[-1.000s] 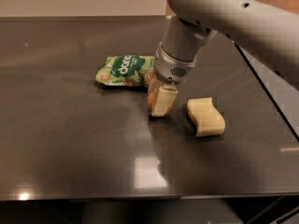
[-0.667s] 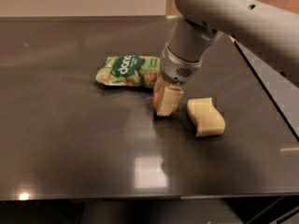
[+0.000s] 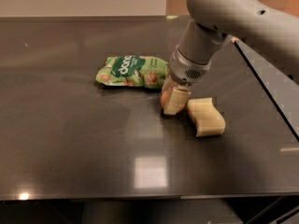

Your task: Move orange near sponge

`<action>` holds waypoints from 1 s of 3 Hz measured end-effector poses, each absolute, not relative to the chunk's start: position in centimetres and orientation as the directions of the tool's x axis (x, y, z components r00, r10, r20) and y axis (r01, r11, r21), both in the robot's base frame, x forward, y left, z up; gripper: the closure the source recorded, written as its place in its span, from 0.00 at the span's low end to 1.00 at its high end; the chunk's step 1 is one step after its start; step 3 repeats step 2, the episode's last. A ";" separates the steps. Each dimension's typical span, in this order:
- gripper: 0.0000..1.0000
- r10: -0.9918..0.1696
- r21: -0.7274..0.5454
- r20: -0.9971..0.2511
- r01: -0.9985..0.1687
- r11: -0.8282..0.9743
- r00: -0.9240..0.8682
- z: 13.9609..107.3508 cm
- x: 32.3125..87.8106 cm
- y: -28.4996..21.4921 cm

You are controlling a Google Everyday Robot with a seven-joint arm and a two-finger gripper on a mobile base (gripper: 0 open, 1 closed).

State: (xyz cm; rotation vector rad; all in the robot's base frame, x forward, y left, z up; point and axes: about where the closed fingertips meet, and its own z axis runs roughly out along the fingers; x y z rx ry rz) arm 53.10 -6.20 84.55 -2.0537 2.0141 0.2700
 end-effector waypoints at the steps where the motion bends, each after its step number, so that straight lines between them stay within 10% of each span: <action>1: 0.00 -0.944 -0.054 -0.331 -0.998 0.013 0.005 84.1 53.8 -7.1; 3: 0.00 -0.944 -0.054 -0.331 -0.998 0.013 0.005 84.1 53.8 -7.1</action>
Offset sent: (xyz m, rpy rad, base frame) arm 0.0068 -0.0090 -0.0039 0.0248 -0.0041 -0.0230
